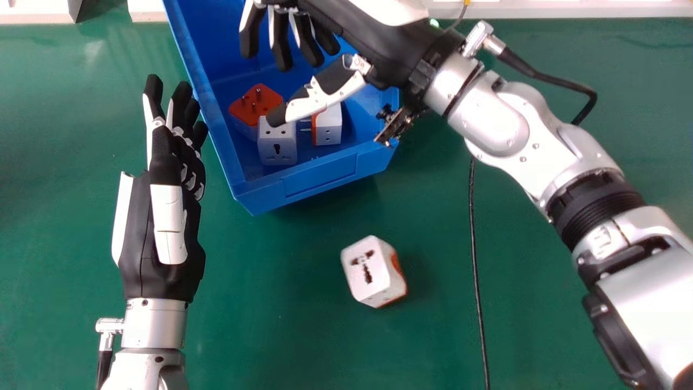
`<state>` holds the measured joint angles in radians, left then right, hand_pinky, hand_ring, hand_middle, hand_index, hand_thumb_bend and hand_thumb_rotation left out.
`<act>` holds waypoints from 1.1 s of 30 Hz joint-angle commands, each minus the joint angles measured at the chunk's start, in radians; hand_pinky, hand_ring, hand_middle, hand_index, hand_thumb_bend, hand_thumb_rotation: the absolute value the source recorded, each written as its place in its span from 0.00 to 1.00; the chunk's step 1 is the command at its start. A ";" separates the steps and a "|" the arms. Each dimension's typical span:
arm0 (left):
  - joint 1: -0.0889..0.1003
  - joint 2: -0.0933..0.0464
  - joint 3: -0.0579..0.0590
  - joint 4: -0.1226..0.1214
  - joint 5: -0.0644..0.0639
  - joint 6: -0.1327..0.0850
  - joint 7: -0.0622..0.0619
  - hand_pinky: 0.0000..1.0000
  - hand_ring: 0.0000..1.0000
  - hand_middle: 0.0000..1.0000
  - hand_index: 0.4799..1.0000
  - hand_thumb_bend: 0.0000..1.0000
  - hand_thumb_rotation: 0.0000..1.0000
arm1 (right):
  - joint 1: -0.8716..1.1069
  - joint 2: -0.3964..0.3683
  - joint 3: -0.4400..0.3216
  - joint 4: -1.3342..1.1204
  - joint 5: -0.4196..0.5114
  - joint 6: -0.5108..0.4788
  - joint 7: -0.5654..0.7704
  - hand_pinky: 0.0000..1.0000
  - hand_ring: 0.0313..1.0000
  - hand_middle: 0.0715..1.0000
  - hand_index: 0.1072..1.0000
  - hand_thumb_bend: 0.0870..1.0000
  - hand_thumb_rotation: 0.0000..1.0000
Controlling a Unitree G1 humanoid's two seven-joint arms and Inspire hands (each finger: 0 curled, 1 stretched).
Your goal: Pick all objects and put in blue box
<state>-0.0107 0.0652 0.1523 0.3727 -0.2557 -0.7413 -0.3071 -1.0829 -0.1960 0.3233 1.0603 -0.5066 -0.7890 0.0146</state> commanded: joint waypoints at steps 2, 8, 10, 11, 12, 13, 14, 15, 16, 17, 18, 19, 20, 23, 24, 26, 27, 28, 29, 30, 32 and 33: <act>-0.002 -0.001 -0.003 -0.013 0.004 -0.025 -0.008 1.00 1.00 1.00 1.00 0.84 1.00 | -0.071 0.008 -0.013 0.013 0.015 0.017 -0.017 0.25 0.28 0.38 0.46 0.47 0.03; 0.003 0.001 -0.002 -0.016 0.001 -0.025 -0.010 1.00 1.00 1.00 1.00 0.84 1.00 | -0.099 0.016 0.000 0.044 -0.014 0.056 -0.062 0.31 0.33 0.40 0.46 0.47 0.02; 0.003 0.000 -0.002 -0.016 0.002 -0.027 -0.010 1.00 1.00 1.00 1.00 0.84 1.00 | -0.093 0.015 0.008 0.050 -0.023 0.056 -0.078 0.31 0.33 0.40 0.46 0.47 0.02; 0.003 0.000 -0.002 -0.014 0.001 -0.028 -0.010 1.00 1.00 1.00 1.00 0.84 1.00 | -0.087 0.014 0.012 0.051 -0.025 0.053 -0.081 0.33 0.34 0.41 0.46 0.47 0.01; 0.002 0.000 -0.002 -0.013 0.001 -0.028 -0.011 1.00 1.00 1.00 1.00 0.84 1.00 | -0.082 0.012 0.014 0.052 -0.024 0.051 -0.077 0.33 0.34 0.41 0.46 0.47 0.01; 0.002 0.000 -0.002 -0.013 0.001 -0.028 -0.011 1.00 1.00 1.00 1.00 0.84 1.00 | -0.077 0.010 0.016 0.051 -0.022 0.052 -0.068 0.34 0.36 0.41 0.45 0.47 0.01; 0.002 0.000 -0.002 -0.013 0.001 -0.027 -0.011 1.00 1.00 1.00 1.00 0.84 1.00 | -0.075 0.009 0.017 0.050 -0.020 0.053 -0.062 0.34 0.36 0.41 0.45 0.47 0.01; 0.002 0.001 -0.002 -0.012 0.001 -0.027 -0.011 1.00 1.00 1.00 1.00 0.84 1.00 | -0.073 0.008 0.019 0.049 -0.019 0.054 -0.056 0.34 0.36 0.41 0.45 0.47 0.01; 0.001 0.000 -0.002 -0.011 0.002 -0.026 -0.010 1.00 1.00 1.00 1.00 0.84 1.00 | -0.071 0.005 0.020 0.047 -0.017 0.054 -0.050 0.36 0.36 0.42 0.46 0.47 0.01; 0.000 0.000 -0.002 -0.011 0.002 -0.024 -0.010 1.00 1.00 1.00 1.00 0.84 1.00 | -0.069 0.003 0.022 0.045 -0.015 0.054 -0.041 0.36 0.36 0.42 0.46 0.47 0.01; 0.000 0.000 -0.003 -0.013 0.003 -0.023 -0.008 1.00 1.00 1.00 1.00 0.84 1.00 | -0.067 0.001 0.022 0.043 -0.012 0.052 -0.030 0.36 0.36 0.42 0.46 0.47 0.01; 0.001 -0.001 -0.004 -0.017 0.005 -0.021 -0.007 1.00 1.00 1.00 1.00 0.84 1.00 | -0.067 -0.001 0.021 0.043 -0.008 0.050 -0.019 0.36 0.37 0.43 0.46 0.47 0.01; 0.001 -0.001 -0.004 -0.018 0.006 -0.020 -0.006 1.00 1.00 1.00 1.00 0.84 1.00 | -0.066 -0.001 0.020 0.044 -0.006 0.049 -0.011 0.36 0.37 0.43 0.46 0.47 0.01; 0.001 -0.001 -0.004 -0.020 0.007 -0.020 -0.004 1.00 1.00 1.00 1.00 0.84 1.00 | -0.066 -0.001 0.016 0.045 0.000 0.046 0.003 0.37 0.37 0.44 0.46 0.47 0.01; 0.000 0.000 -0.003 -0.019 0.008 -0.020 -0.004 1.00 1.00 1.00 1.00 0.84 1.00 | -0.066 -0.002 0.017 0.047 0.000 0.041 0.009 0.37 0.37 0.44 0.46 0.47 0.01; -0.002 0.000 -0.002 -0.017 0.008 -0.021 -0.003 1.00 1.00 1.00 1.00 0.84 1.00 | -0.063 -0.004 0.018 0.050 -0.001 0.034 0.014 0.36 0.38 0.44 0.46 0.47 0.00; -0.002 0.000 -0.002 -0.016 0.007 -0.022 -0.003 1.00 1.00 1.00 1.00 0.84 1.00 | -0.061 -0.005 0.019 0.049 -0.002 0.033 0.015 0.36 0.38 0.44 0.46 0.47 0.00; -0.002 -0.001 -0.003 -0.015 0.008 -0.023 -0.002 1.00 1.00 1.00 1.00 0.84 1.00 | -0.057 -0.007 0.020 0.046 -0.005 0.032 0.013 0.35 0.37 0.44 0.45 0.48 0.00; -0.001 -0.003 -0.004 -0.016 0.011 -0.025 -0.001 1.00 1.00 1.00 1.00 0.84 1.00 | -0.050 -0.011 0.022 0.041 -0.008 0.028 0.009 0.35 0.37 0.44 0.45 0.48 0.00; 0.001 -0.005 -0.006 -0.016 0.014 -0.027 0.000 1.00 1.00 1.00 1.00 0.84 1.00 | -0.043 -0.015 0.023 0.035 -0.010 0.023 0.006 0.35 0.37 0.44 0.45 0.48 0.00; 0.003 -0.006 -0.007 -0.015 0.017 -0.030 0.001 1.00 1.00 1.00 1.00 0.84 1.00 | -0.028 -0.023 0.021 0.019 -0.006 0.013 0.010 0.35 0.40 0.47 0.45 0.48 0.03; 0.004 -0.006 -0.006 -0.015 0.017 -0.030 0.000 1.00 1.00 1.00 1.00 0.84 1.00 | -0.023 -0.026 0.018 0.014 -0.002 0.010 0.015 0.35 0.40 0.47 0.45 0.48 0.03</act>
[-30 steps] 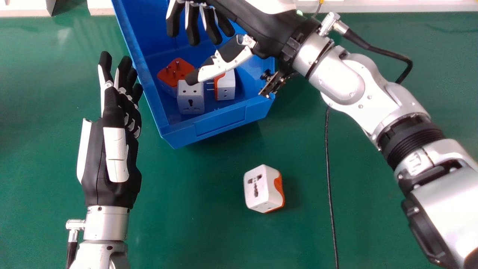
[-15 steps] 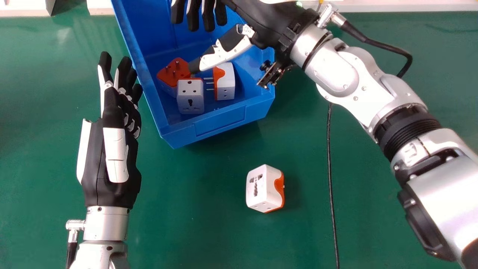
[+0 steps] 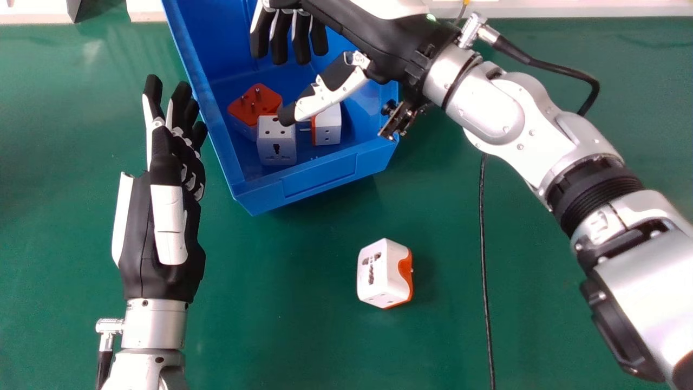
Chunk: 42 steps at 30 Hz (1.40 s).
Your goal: Pick all objects and put in blue box
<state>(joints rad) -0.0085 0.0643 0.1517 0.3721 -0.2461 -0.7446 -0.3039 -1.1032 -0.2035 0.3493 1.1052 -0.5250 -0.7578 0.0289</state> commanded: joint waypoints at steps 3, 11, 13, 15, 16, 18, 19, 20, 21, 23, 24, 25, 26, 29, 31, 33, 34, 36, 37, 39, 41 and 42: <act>0.002 -0.005 -0.004 -0.009 0.009 -0.030 -0.002 1.00 1.00 1.00 1.00 0.84 1.00 | 0.021 -0.026 -0.014 -0.056 0.027 -0.030 0.008 0.34 0.42 0.50 0.45 0.48 0.07; 0.009 -0.008 -0.005 -0.009 0.009 -0.036 -0.002 1.00 1.00 1.00 1.00 0.83 1.00 | 0.076 -0.045 -0.040 -0.115 0.071 -0.042 0.047 0.43 0.54 0.61 0.58 0.77 0.08; 0.013 -0.008 -0.005 -0.012 0.010 -0.036 -0.001 1.00 1.00 1.00 1.00 0.82 1.00 | 0.097 -0.052 -0.049 -0.139 0.083 -0.047 0.054 0.45 0.56 0.63 0.61 0.81 0.08; 0.015 -0.009 -0.004 -0.011 0.009 -0.037 -0.002 1.00 1.00 1.00 1.00 0.82 1.00 | 0.122 -0.059 -0.058 -0.165 0.093 -0.054 0.057 0.46 0.58 0.64 0.62 0.84 0.08; 0.015 -0.010 -0.004 -0.010 0.009 -0.038 -0.002 1.00 1.00 1.00 1.00 0.82 1.00 | 0.134 -0.063 -0.063 -0.178 0.098 -0.059 0.061 0.47 0.58 0.64 0.62 0.85 0.08; 0.017 -0.011 -0.005 -0.012 0.008 -0.038 -0.003 1.00 1.00 1.00 1.00 0.82 1.00 | 0.155 -0.071 -0.071 -0.203 0.111 -0.068 0.073 0.47 0.59 0.65 0.63 0.87 0.08; 0.018 -0.011 -0.006 -0.014 0.006 -0.038 -0.005 1.00 1.00 1.00 1.00 0.82 1.00 | 0.168 -0.078 -0.075 -0.221 0.122 -0.072 0.082 0.48 0.59 0.65 0.63 0.87 0.08; 0.021 -0.010 -0.006 -0.017 0.005 -0.037 -0.005 1.00 1.00 1.00 1.00 0.82 1.00 | 0.183 -0.084 -0.079 -0.242 0.135 -0.077 0.093 0.48 0.59 0.65 0.63 0.88 0.08; 0.022 -0.010 -0.006 -0.019 0.004 -0.037 -0.006 1.00 1.00 1.00 1.00 0.82 1.00 | 0.194 -0.089 -0.083 -0.258 0.143 -0.079 0.102 0.48 0.59 0.65 0.64 0.89 0.08; 0.024 -0.008 -0.005 -0.019 0.004 -0.037 -0.006 1.00 1.00 1.00 1.00 0.82 1.00 | 0.224 -0.097 -0.091 -0.300 0.162 -0.079 0.122 0.51 0.60 0.65 0.64 0.89 0.08; 0.026 -0.007 -0.004 -0.020 0.003 -0.036 -0.006 1.00 1.00 1.00 1.00 0.82 1.00 | 0.240 -0.101 -0.094 -0.321 0.172 -0.078 0.132 0.52 0.60 0.65 0.64 0.90 0.07; 0.028 -0.007 -0.004 -0.020 0.004 -0.035 -0.006 1.00 1.00 1.00 1.00 0.82 1.00 | 0.259 -0.107 -0.097 -0.344 0.182 -0.076 0.144 0.53 0.61 0.65 0.64 0.90 0.08; 0.029 -0.006 -0.004 -0.022 0.004 -0.034 -0.006 1.00 1.00 1.00 1.00 0.82 1.00 | 0.273 -0.109 -0.100 -0.363 0.189 -0.072 0.154 0.54 0.61 0.65 0.65 0.90 0.08; 0.036 -0.006 -0.005 -0.029 0.005 -0.030 -0.005 1.00 1.00 1.00 1.00 0.82 1.00 | 0.314 -0.121 -0.107 -0.416 0.213 -0.057 0.185 0.57 0.62 0.65 0.65 0.91 0.08; 0.042 -0.006 -0.006 -0.038 0.004 -0.026 -0.004 1.00 1.00 1.00 1.00 0.83 1.00 | 0.359 -0.139 -0.114 -0.464 0.233 -0.049 0.208 0.58 0.64 0.66 0.66 0.91 0.07; 0.045 -0.006 -0.006 -0.041 0.003 -0.024 -0.005 1.00 1.00 1.00 1.00 0.83 1.00 | 0.414 -0.157 -0.122 -0.523 0.244 -0.037 0.220 0.58 0.65 0.66 0.66 0.92 0.07; 0.047 -0.005 -0.007 -0.043 0.003 -0.022 -0.005 1.00 1.00 1.00 1.00 0.83 1.00 | 0.443 -0.164 -0.127 -0.554 0.243 -0.029 0.221 0.59 0.65 0.66 0.67 0.92 0.07; 0.048 -0.005 -0.007 -0.045 0.001 -0.020 -0.005 1.00 1.00 1.00 1.00 0.83 1.00 | 0.492 -0.174 -0.136 -0.601 0.243 -0.016 0.224 0.59 0.65 0.67 0.67 0.92 0.07; 0.047 -0.004 -0.007 -0.045 0.001 -0.019 -0.006 1.00 1.00 1.00 1.00 0.83 1.00 | 0.514 -0.178 -0.140 -0.622 0.246 -0.006 0.228 0.59 0.65 0.67 0.67 0.92 0.07; 0.049 -0.005 -0.008 -0.047 0.003 -0.018 -0.005 1.00 1.00 1.00 1.00 0.83 1.00 | 0.552 -0.187 -0.145 -0.660 0.257 0.018 0.245 0.59 0.65 0.67 0.67 0.93 0.08; 0.049 -0.006 -0.009 -0.050 0.005 -0.016 -0.004 1.00 1.00 1.00 1.00 0.83 1.00 | 0.578 -0.195 -0.149 -0.682 0.264 0.032 0.259 0.60 0.65 0.67 0.67 0.94 0.09; 0.051 -0.005 -0.010 -0.053 0.004 -0.015 -0.004 1.00 1.00 1.00 1.00 0.83 1.00 | 0.590 -0.198 -0.151 -0.693 0.265 0.038 0.261 0.60 0.65 0.68 0.67 0.94 0.09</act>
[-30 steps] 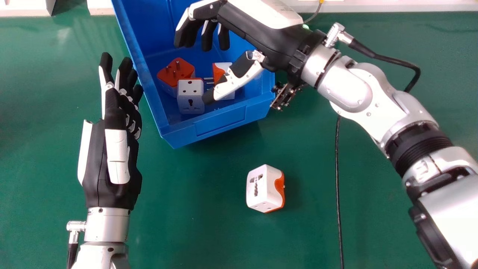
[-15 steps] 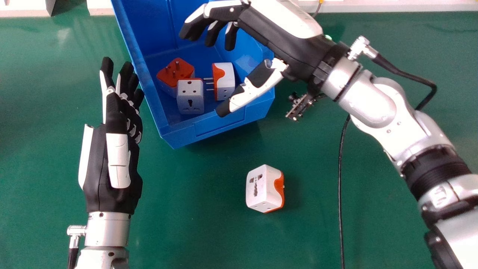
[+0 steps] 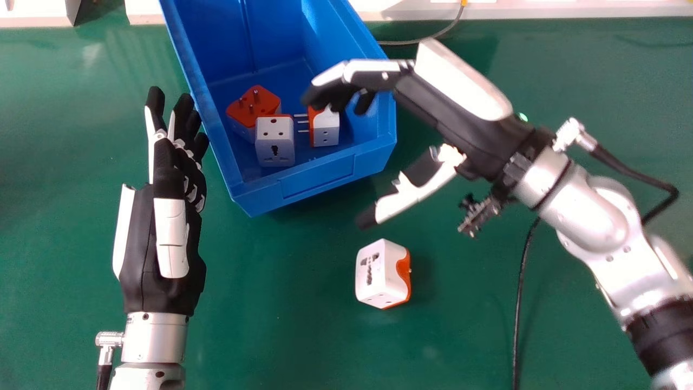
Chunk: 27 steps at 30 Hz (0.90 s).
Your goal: Pick all objects and put in blue box
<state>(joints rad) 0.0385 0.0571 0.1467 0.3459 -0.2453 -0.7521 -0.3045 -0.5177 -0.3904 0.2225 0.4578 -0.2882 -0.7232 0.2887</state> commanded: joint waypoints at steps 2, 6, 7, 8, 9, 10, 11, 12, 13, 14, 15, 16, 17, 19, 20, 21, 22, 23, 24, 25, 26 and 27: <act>0.007 0.003 -0.005 -0.035 0.002 -0.004 -0.003 1.00 1.00 1.00 1.00 0.83 1.00 | 0.027 -0.015 -0.028 -0.069 0.027 0.011 0.002 0.60 0.66 0.68 0.68 0.94 0.09; 0.008 0.005 -0.005 -0.042 -0.001 -0.001 -0.004 1.00 1.00 1.00 1.00 0.84 1.00 | 0.072 -0.019 -0.035 -0.112 0.033 0.007 0.004 0.61 0.67 0.68 0.68 0.94 0.10; 0.008 0.006 -0.004 -0.043 -0.001 -0.001 -0.004 1.00 1.00 1.00 1.00 0.84 1.00 | 0.085 -0.022 -0.037 -0.125 0.034 0.009 0.006 0.61 0.67 0.68 0.68 0.94 0.11; 0.008 0.006 -0.004 -0.044 -0.001 0.000 -0.004 1.00 1.00 1.00 1.00 0.84 1.00 | 0.096 -0.024 -0.039 -0.137 0.031 0.013 0.007 0.61 0.67 0.69 0.68 0.94 0.11; 0.008 0.007 -0.004 -0.046 -0.001 0.001 -0.003 1.00 1.00 1.00 1.00 0.84 1.00 | 0.107 -0.027 -0.041 -0.146 0.027 0.016 0.006 0.61 0.67 0.69 0.68 0.94 0.11; 0.008 0.008 -0.003 -0.048 -0.001 0.003 -0.003 1.00 1.00 1.00 1.00 0.84 1.00 | 0.115 -0.030 -0.043 -0.153 0.025 0.020 0.007 0.61 0.67 0.69 0.68 0.94 0.11; 0.008 0.009 -0.002 -0.050 -0.001 0.005 -0.003 1.00 1.00 1.00 1.00 0.84 1.00 | 0.124 -0.033 -0.044 -0.159 0.027 0.024 0.012 0.61 0.67 0.70 0.69 0.94 0.12; 0.008 0.009 -0.002 -0.051 -0.001 0.007 -0.003 1.00 1.00 1.00 1.00 0.84 1.00 | 0.133 -0.036 -0.044 -0.161 0.033 0.027 0.020 0.61 0.67 0.70 0.69 0.94 0.12; 0.010 0.010 -0.002 -0.057 -0.001 0.011 -0.002 1.00 1.00 1.00 1.00 0.84 1.00 | 0.141 -0.040 -0.045 -0.165 0.036 0.031 0.025 0.61 0.67 0.70 0.69 0.94 0.12; 0.012 0.010 -0.003 -0.063 0.000 0.014 -0.002 1.00 1.00 1.00 1.00 0.84 1.00 | 0.149 -0.043 -0.045 -0.172 0.038 0.039 0.032 0.61 0.67 0.70 0.69 0.94 0.12; 0.013 0.009 -0.003 -0.068 0.000 0.017 -0.001 1.00 1.00 1.00 1.00 0.84 1.00 | 0.154 -0.044 -0.045 -0.178 0.039 0.046 0.037 0.61 0.67 0.71 0.70 0.94 0.13; 0.013 0.009 -0.004 -0.069 0.000 0.020 -0.001 1.00 1.00 1.00 1.00 0.84 1.00 | 0.158 -0.044 -0.045 -0.182 0.039 0.052 0.041 0.61 0.67 0.71 0.70 0.94 0.13; 0.013 0.008 -0.004 -0.070 -0.001 0.021 -0.002 1.00 1.00 1.00 1.00 0.84 1.00 | 0.163 -0.044 -0.045 -0.184 0.044 0.058 0.047 0.61 0.68 0.72 0.70 0.94 0.13; 0.015 0.008 -0.005 -0.075 -0.004 0.025 -0.004 1.00 1.00 1.00 1.00 0.85 1.00 | 0.169 -0.042 -0.044 -0.187 0.050 0.067 0.058 0.61 0.68 0.73 0.71 0.95 0.14; 0.016 0.009 -0.005 -0.077 -0.006 0.027 -0.006 1.00 1.00 1.00 1.00 0.85 1.00 | 0.170 -0.042 -0.043 -0.187 0.051 0.070 0.063 0.62 0.69 0.73 0.72 0.95 0.14; 0.015 0.010 -0.004 -0.076 -0.008 0.027 -0.007 1.00 1.00 1.00 1.00 0.85 1.00 | 0.172 -0.041 -0.042 -0.188 0.052 0.073 0.067 0.62 0.69 0.73 0.72 0.95 0.15; 0.013 0.011 -0.002 -0.074 -0.011 0.028 -0.010 1.00 1.00 1.00 1.00 0.86 1.00 | 0.176 -0.041 -0.041 -0.191 0.053 0.078 0.072 0.62 0.70 0.73 0.73 0.95 0.15; 0.010 0.011 -0.001 -0.071 -0.016 0.028 -0.012 1.00 1.00 1.00 1.00 0.86 1.00 | 0.180 -0.042 -0.040 -0.196 0.054 0.084 0.079 0.63 0.70 0.74 0.73 0.95 0.16; 0.009 0.011 0.000 -0.070 -0.019 0.028 -0.014 1.00 1.00 1.00 1.00 0.86 1.00 | 0.183 -0.043 -0.040 -0.200 0.054 0.088 0.084 0.63 0.70 0.74 0.73 0.95 0.16; 0.009 0.010 -0.001 -0.071 -0.022 0.028 -0.015 1.00 1.00 1.00 1.00 0.86 1.00 | 0.185 -0.044 -0.041 -0.204 0.055 0.094 0.090 0.63 0.70 0.74 0.73 0.95 0.16; 0.009 0.009 -0.002 -0.072 -0.023 0.028 -0.015 1.00 1.00 1.00 1.00 0.86 1.00 | 0.187 -0.044 -0.041 -0.206 0.056 0.098 0.095 0.64 0.71 0.75 0.74 0.95 0.16; 0.009 0.008 -0.003 -0.073 -0.023 0.028 -0.015 1.00 1.00 1.00 1.00 0.86 1.00 | 0.188 -0.044 -0.041 -0.208 0.056 0.101 0.099 0.65 0.71 0.75 0.74 0.95 0.17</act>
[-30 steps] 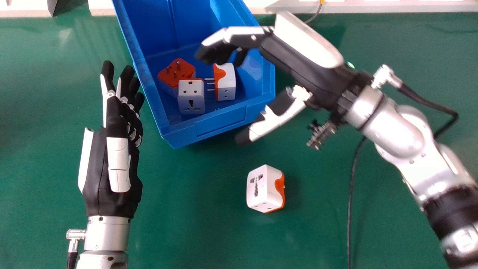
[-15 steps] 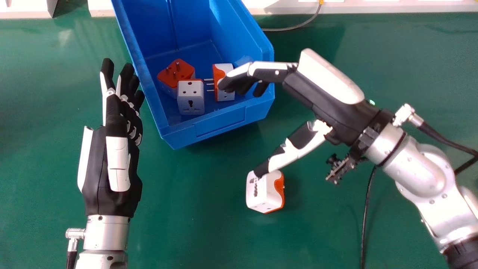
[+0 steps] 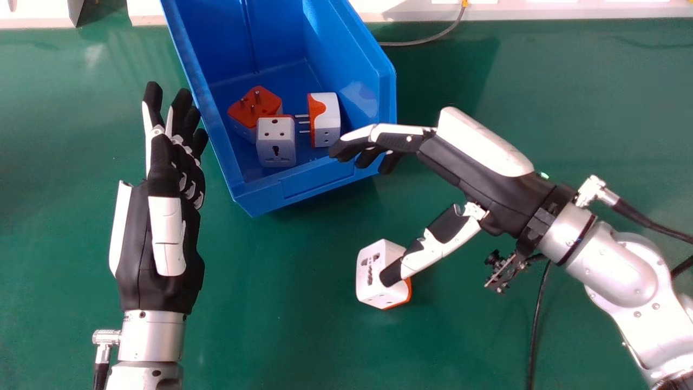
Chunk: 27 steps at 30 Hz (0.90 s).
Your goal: Pick all objects and put in blue box
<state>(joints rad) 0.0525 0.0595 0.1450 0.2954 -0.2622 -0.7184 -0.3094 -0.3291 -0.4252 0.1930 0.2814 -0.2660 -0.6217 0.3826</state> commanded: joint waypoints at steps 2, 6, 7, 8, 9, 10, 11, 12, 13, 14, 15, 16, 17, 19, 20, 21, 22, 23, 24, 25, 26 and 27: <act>-0.006 0.004 -0.002 -0.022 -0.008 -0.006 -0.010 1.00 1.00 1.00 1.00 0.86 1.00 | 0.003 -0.011 -0.011 -0.034 0.032 0.002 0.011 0.65 0.72 0.76 0.75 0.95 0.18; -0.012 0.003 -0.002 -0.019 -0.013 -0.008 -0.015 1.00 1.00 1.00 1.00 0.87 1.00 | 0.005 -0.016 -0.013 -0.028 0.030 -0.001 0.022 0.66 0.73 0.77 0.76 0.96 0.19; -0.013 0.002 -0.002 -0.018 -0.013 -0.009 -0.016 1.00 1.00 1.00 1.00 0.87 1.00 | 0.005 -0.017 -0.013 -0.026 0.028 -0.003 0.022 0.66 0.73 0.77 0.76 0.96 0.19; -0.015 0.002 -0.002 -0.017 -0.014 -0.008 -0.017 1.00 1.00 1.00 1.00 0.87 1.00 | 0.007 -0.018 -0.011 -0.026 0.022 -0.004 0.020 0.66 0.73 0.77 0.76 0.96 0.20; -0.015 0.002 -0.002 -0.017 -0.014 -0.008 -0.017 1.00 1.00 1.00 1.00 0.87 1.00 | 0.008 -0.018 -0.011 -0.027 0.017 -0.004 0.019 0.66 0.73 0.77 0.76 0.96 0.20; -0.016 0.001 -0.001 -0.017 -0.015 -0.008 -0.018 1.00 1.00 1.00 1.00 0.87 1.00 | 0.009 -0.018 -0.009 -0.028 0.009 -0.006 0.015 0.66 0.73 0.77 0.77 0.96 0.20; -0.016 0.001 -0.001 -0.018 -0.015 -0.008 -0.017 1.00 1.00 1.00 1.00 0.87 1.00 | 0.013 -0.019 -0.005 -0.030 -0.003 -0.008 0.012 0.66 0.73 0.78 0.77 0.96 0.20; -0.016 0.001 0.000 -0.018 -0.015 -0.008 -0.017 1.00 1.00 1.00 1.00 0.87 1.00 | 0.016 -0.020 -0.002 -0.030 -0.011 -0.008 0.011 0.66 0.73 0.78 0.77 0.96 0.21; -0.016 0.001 0.000 -0.020 -0.015 -0.008 -0.016 1.00 1.00 1.00 1.00 0.87 1.00 | 0.018 -0.020 0.000 -0.031 -0.016 -0.008 0.012 0.65 0.73 0.78 0.77 0.96 0.21; -0.015 0.000 0.000 -0.022 -0.015 -0.008 -0.016 1.00 1.00 1.00 1.00 0.87 1.00 | 0.018 -0.020 0.002 -0.031 -0.018 -0.007 0.014 0.65 0.73 0.78 0.77 0.97 0.22; -0.015 0.000 0.000 -0.024 -0.015 -0.007 -0.016 1.00 1.00 1.00 1.00 0.87 1.00 | 0.019 -0.020 0.003 -0.032 -0.018 -0.004 0.017 0.65 0.73 0.78 0.78 0.97 0.22; -0.015 0.000 0.000 -0.024 -0.016 -0.008 -0.017 1.00 1.00 1.00 1.00 0.87 1.00 | 0.019 -0.020 0.004 -0.033 -0.018 -0.003 0.019 0.65 0.74 0.79 0.78 0.97 0.23; -0.016 0.001 0.000 -0.023 -0.017 -0.008 -0.018 1.00 1.00 1.00 1.00 0.87 1.00 | 0.020 -0.021 0.006 -0.033 -0.018 -0.001 0.021 0.65 0.74 0.79 0.78 0.97 0.23; -0.016 0.001 -0.001 -0.024 -0.019 -0.008 -0.020 1.00 1.00 1.00 1.00 0.87 1.00 | 0.022 -0.023 0.006 -0.033 -0.019 -0.004 0.022 0.65 0.74 0.79 0.79 0.97 0.23; -0.017 0.001 -0.001 -0.022 -0.021 -0.008 -0.021 1.00 1.00 1.00 1.00 0.87 1.00 | 0.023 -0.025 0.006 -0.033 -0.021 -0.005 0.022 0.65 0.74 0.80 0.79 0.97 0.23; -0.018 0.001 0.000 -0.020 -0.021 -0.009 -0.022 1.00 1.00 1.00 1.00 0.87 1.00 | 0.024 -0.026 0.006 -0.032 -0.020 -0.007 0.023 0.65 0.75 0.80 0.79 0.97 0.24; -0.018 0.001 0.000 -0.019 -0.020 -0.010 -0.021 1.00 1.00 1.00 1.00 0.87 1.00 | 0.025 -0.027 0.006 -0.031 -0.018 -0.007 0.025 0.65 0.75 0.80 0.79 0.97 0.24; -0.018 0.000 -0.001 -0.019 -0.019 -0.010 -0.020 1.00 1.00 1.00 1.00 0.87 1.00 | 0.027 -0.028 0.006 -0.031 -0.016 -0.006 0.025 0.64 0.75 0.80 0.79 0.98 0.24; -0.018 -0.001 -0.002 -0.020 -0.018 -0.010 -0.020 1.00 1.00 1.00 1.00 0.87 1.00 | 0.028 -0.028 0.006 -0.032 -0.017 -0.006 0.024 0.64 0.75 0.80 0.80 0.98 0.25; -0.018 -0.002 -0.002 -0.021 -0.018 -0.010 -0.020 1.00 1.00 1.00 1.00 0.87 1.00 | 0.030 -0.029 0.006 -0.032 -0.019 -0.008 0.022 0.64 0.75 0.80 0.80 0.98 0.25; -0.017 -0.001 -0.003 -0.022 -0.018 -0.009 -0.021 1.00 1.00 1.00 1.00 0.87 1.00 | 0.032 -0.029 0.007 -0.031 -0.021 -0.009 0.022 0.64 0.75 0.80 0.80 0.98 0.25; -0.017 0.000 -0.003 -0.022 -0.019 -0.009 -0.023 1.00 1.00 1.00 1.00 0.87 1.00 | 0.033 -0.029 0.008 -0.029 -0.021 -0.010 0.022 0.64 0.75 0.80 0.80 0.98 0.25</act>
<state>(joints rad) 0.0466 0.0581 0.1446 0.2955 -0.2781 -0.7183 -0.3243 -0.2988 -0.4397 0.2023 0.2735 -0.2895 -0.6192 0.4088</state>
